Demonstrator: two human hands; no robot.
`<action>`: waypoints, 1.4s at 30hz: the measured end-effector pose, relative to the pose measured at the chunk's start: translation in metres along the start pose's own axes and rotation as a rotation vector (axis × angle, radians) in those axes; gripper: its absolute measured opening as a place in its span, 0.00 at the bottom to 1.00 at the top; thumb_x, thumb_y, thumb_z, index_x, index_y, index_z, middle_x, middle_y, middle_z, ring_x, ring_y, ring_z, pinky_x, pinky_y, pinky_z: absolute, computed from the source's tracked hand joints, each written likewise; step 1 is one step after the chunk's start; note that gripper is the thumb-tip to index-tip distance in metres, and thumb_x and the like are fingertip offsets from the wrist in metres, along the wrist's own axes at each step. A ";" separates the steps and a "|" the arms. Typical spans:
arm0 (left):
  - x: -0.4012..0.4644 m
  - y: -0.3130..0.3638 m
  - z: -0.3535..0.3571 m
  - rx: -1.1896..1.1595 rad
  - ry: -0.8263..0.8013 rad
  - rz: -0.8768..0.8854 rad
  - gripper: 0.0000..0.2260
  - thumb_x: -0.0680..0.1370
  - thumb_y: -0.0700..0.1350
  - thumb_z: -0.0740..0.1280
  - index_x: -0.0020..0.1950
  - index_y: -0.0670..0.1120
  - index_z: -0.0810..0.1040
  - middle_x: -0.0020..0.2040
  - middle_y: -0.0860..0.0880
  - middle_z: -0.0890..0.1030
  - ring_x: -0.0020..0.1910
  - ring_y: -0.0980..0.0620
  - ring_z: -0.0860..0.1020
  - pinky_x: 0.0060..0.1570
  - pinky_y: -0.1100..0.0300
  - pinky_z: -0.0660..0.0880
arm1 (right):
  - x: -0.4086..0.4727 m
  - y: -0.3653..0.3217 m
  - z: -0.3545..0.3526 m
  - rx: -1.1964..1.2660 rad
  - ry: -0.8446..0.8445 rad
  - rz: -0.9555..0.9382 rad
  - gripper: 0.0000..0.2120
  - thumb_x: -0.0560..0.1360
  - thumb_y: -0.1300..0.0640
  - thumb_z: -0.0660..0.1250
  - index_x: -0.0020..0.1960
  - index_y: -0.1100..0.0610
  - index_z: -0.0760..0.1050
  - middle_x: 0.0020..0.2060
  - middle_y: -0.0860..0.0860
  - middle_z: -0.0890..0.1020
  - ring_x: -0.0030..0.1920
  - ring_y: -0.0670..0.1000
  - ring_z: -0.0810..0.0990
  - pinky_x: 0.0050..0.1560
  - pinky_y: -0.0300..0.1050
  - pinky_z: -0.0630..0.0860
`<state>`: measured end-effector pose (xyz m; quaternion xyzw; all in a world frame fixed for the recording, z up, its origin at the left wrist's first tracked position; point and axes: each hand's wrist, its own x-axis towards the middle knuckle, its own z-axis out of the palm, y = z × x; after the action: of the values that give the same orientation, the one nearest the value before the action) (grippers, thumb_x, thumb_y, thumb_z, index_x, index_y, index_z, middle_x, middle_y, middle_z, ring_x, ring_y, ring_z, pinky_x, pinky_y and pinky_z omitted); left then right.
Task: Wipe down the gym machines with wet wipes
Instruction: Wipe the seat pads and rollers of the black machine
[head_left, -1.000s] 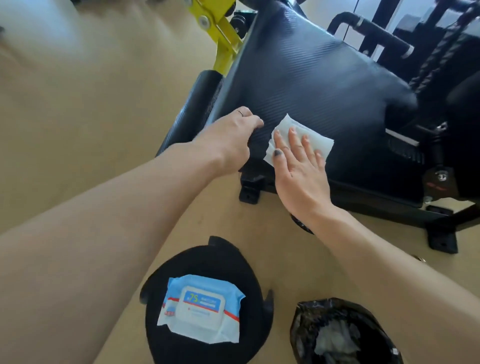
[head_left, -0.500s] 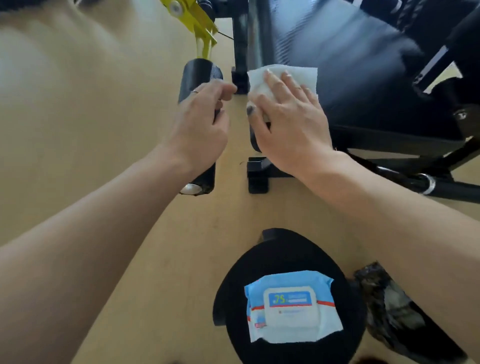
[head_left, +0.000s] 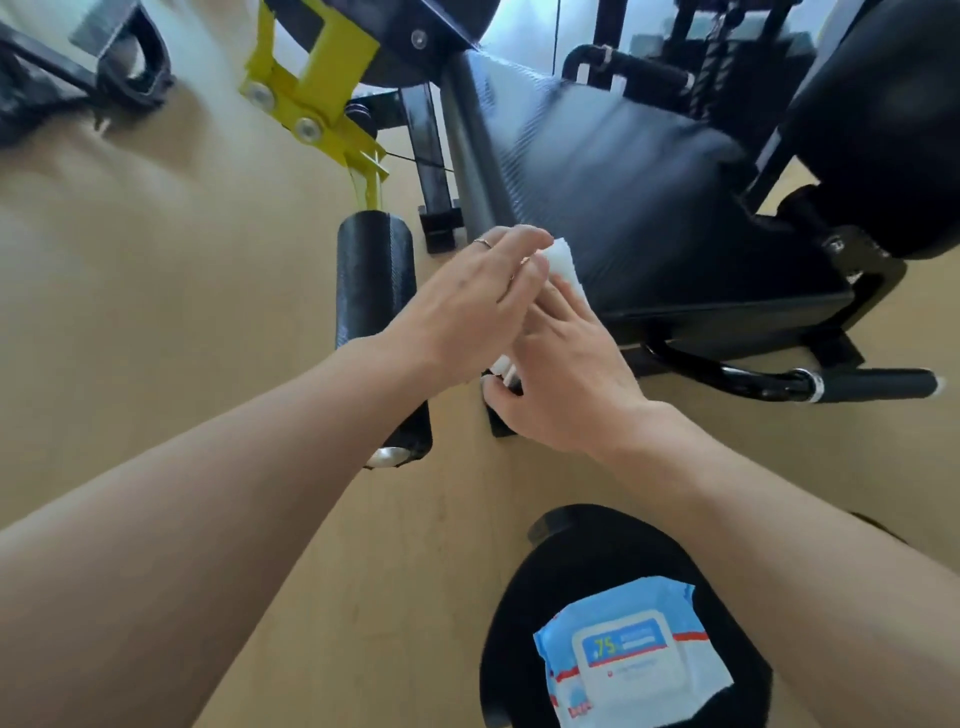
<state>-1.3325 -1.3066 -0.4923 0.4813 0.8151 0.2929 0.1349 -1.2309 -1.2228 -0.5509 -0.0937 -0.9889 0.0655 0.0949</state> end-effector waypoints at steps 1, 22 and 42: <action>0.005 0.000 0.002 0.002 -0.031 0.019 0.17 0.86 0.51 0.51 0.72 0.52 0.72 0.67 0.54 0.74 0.67 0.57 0.70 0.66 0.62 0.64 | 0.001 0.003 -0.001 0.039 0.014 -0.014 0.29 0.77 0.45 0.61 0.77 0.54 0.70 0.79 0.54 0.66 0.82 0.55 0.53 0.81 0.58 0.50; 0.056 -0.106 0.022 0.297 0.059 0.630 0.19 0.85 0.52 0.49 0.72 0.50 0.71 0.70 0.46 0.68 0.68 0.46 0.66 0.67 0.49 0.70 | 0.070 -0.052 0.031 0.833 1.158 1.206 0.20 0.78 0.40 0.51 0.61 0.43 0.77 0.56 0.40 0.84 0.63 0.44 0.79 0.64 0.54 0.76; 0.074 -0.134 0.059 0.129 0.189 0.963 0.18 0.85 0.57 0.50 0.74 0.61 0.67 0.72 0.47 0.64 0.73 0.44 0.58 0.74 0.48 0.54 | 0.080 -0.050 0.056 1.008 1.659 1.016 0.21 0.86 0.48 0.52 0.62 0.54 0.81 0.54 0.45 0.87 0.58 0.46 0.83 0.69 0.52 0.74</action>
<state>-1.4339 -1.2709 -0.6158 0.7821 0.5251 0.3133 -0.1202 -1.3279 -1.2615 -0.5842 -0.4557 -0.3230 0.4106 0.7207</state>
